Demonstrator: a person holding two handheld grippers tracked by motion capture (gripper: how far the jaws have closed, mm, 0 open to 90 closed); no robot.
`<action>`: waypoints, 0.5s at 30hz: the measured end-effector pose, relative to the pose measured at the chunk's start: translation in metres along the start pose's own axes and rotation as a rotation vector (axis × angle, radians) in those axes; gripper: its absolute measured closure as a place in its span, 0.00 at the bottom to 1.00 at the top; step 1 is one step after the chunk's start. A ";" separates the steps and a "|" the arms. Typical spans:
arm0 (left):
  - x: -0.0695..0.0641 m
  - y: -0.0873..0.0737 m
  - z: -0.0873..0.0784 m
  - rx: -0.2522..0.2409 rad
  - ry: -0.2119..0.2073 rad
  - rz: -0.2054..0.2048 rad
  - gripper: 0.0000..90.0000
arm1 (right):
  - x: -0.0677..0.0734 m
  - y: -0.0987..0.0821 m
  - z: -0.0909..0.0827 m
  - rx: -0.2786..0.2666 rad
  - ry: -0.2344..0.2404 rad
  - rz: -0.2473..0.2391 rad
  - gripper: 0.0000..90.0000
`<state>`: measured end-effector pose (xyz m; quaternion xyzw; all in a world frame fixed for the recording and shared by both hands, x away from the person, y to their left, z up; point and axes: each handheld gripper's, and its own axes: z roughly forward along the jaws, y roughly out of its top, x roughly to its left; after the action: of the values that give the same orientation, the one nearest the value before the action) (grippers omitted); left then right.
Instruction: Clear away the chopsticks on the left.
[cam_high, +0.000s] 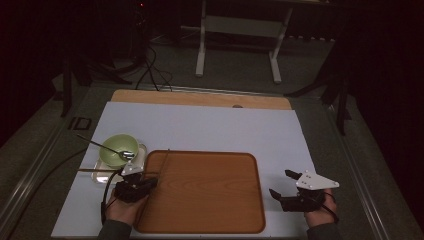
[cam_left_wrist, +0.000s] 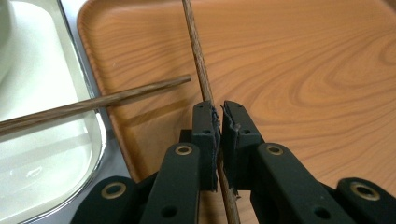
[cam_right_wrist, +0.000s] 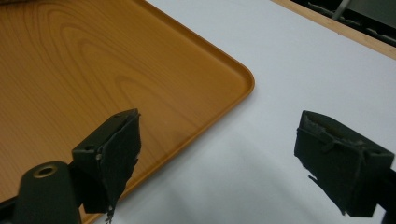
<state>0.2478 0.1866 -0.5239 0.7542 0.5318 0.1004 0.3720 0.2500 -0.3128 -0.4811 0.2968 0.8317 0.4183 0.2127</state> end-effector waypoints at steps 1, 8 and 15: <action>-0.001 0.000 0.001 0.004 -0.002 0.004 0.94 | 0.000 0.000 0.000 0.000 0.000 -0.001 0.16; 0.000 -0.001 0.005 0.034 0.031 0.012 0.94 | 0.000 0.000 -0.001 -0.001 -0.002 0.001 0.16; 0.005 -0.001 0.003 0.038 0.047 -0.015 0.94 | 0.000 0.000 -0.001 -0.002 0.000 0.000 0.16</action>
<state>0.2504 0.1895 -0.5281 0.7544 0.5479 0.1051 0.3458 0.2497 -0.3134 -0.4807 0.2968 0.8311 0.4193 0.2131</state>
